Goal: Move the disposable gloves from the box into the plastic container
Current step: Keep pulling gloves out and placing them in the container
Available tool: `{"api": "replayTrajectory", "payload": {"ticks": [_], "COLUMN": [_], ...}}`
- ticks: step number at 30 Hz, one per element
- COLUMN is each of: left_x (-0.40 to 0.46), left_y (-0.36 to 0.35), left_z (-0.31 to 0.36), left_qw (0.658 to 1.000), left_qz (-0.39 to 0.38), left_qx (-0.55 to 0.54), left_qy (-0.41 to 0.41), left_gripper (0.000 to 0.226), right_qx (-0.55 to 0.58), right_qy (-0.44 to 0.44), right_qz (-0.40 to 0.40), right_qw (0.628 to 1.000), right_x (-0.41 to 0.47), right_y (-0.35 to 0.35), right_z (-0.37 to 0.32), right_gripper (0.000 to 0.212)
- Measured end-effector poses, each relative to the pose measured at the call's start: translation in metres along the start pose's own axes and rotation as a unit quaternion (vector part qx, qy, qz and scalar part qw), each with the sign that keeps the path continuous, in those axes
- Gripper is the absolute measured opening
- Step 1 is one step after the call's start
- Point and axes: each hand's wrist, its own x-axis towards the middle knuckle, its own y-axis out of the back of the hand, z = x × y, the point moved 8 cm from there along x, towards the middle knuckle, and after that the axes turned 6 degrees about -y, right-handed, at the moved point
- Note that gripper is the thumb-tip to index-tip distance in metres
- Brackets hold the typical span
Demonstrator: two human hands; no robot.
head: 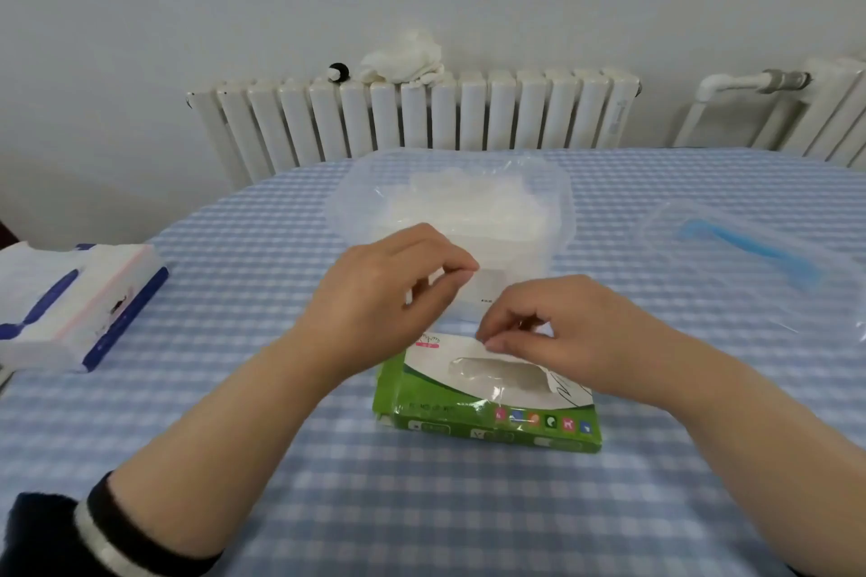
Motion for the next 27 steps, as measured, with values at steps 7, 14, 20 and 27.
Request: {"api": "replayTrajectory", "payload": {"ticks": [7, 14, 20, 27], "left_x": [-0.054, -0.059, -0.060, -0.062], "left_y": [-0.080, -0.086, -0.086, -0.086], "left_z": [-0.016, -0.015, -0.017, -0.016], "left_qw": [0.901, 0.901, 0.896, 0.888], "left_qz": [-0.404, -0.407, -0.414, -0.430], "left_qx": [-0.035, -0.049, -0.047, -0.032], "left_qy": [0.153, 0.140, 0.152, 0.158], "left_gripper": [0.085, 0.091, 0.092, 0.065], "right_qx": [-0.175, -0.157, -0.124, 0.150], "right_qy": [0.005, 0.009, 0.051, 0.036], "right_qz": [-0.121, -0.105, 0.004, 0.123], "right_qw": [0.977, 0.982, 0.991, 0.980], "right_x": [0.004, 0.010, 0.014, 0.003], "right_y": [-0.051, -0.057, -0.057, -0.015], "right_z": [0.022, 0.031, 0.033, 0.015], "right_gripper": [0.036, 0.028, 0.011, 0.009]}}
